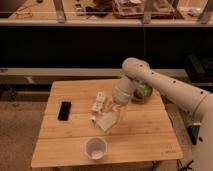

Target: Place the white sponge in the ceramic cup

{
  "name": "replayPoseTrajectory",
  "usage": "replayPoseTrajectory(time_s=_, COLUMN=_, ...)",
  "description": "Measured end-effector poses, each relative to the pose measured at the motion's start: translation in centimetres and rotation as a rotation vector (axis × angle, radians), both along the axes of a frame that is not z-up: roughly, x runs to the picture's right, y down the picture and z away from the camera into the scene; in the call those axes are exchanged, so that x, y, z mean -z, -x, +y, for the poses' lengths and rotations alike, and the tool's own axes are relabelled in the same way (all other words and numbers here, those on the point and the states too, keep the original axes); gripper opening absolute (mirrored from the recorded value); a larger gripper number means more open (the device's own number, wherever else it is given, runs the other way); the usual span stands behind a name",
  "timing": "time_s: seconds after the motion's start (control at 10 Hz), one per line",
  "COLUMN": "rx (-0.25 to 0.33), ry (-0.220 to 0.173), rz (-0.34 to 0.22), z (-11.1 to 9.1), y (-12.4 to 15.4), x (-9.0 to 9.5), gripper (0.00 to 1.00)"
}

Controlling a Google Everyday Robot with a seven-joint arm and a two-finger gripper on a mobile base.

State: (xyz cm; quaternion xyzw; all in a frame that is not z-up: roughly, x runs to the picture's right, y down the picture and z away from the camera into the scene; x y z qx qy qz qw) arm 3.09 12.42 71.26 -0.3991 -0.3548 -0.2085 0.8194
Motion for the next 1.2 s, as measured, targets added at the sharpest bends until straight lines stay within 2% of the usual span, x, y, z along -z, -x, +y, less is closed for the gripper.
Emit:
replayPoseTrajectory(time_s=0.5, rx=0.016, ry=-0.019, rz=-0.098, z=3.6, y=2.0, x=2.1, gripper=0.0)
replayPoseTrajectory(time_s=0.7, rx=0.024, ry=-0.026, rz=-0.131, z=4.5, y=2.4, x=2.9, gripper=0.0)
replayPoseTrajectory(time_s=1.2, rx=0.049, ry=-0.004, rz=-0.201, z=6.9, y=3.7, x=4.4, gripper=0.0)
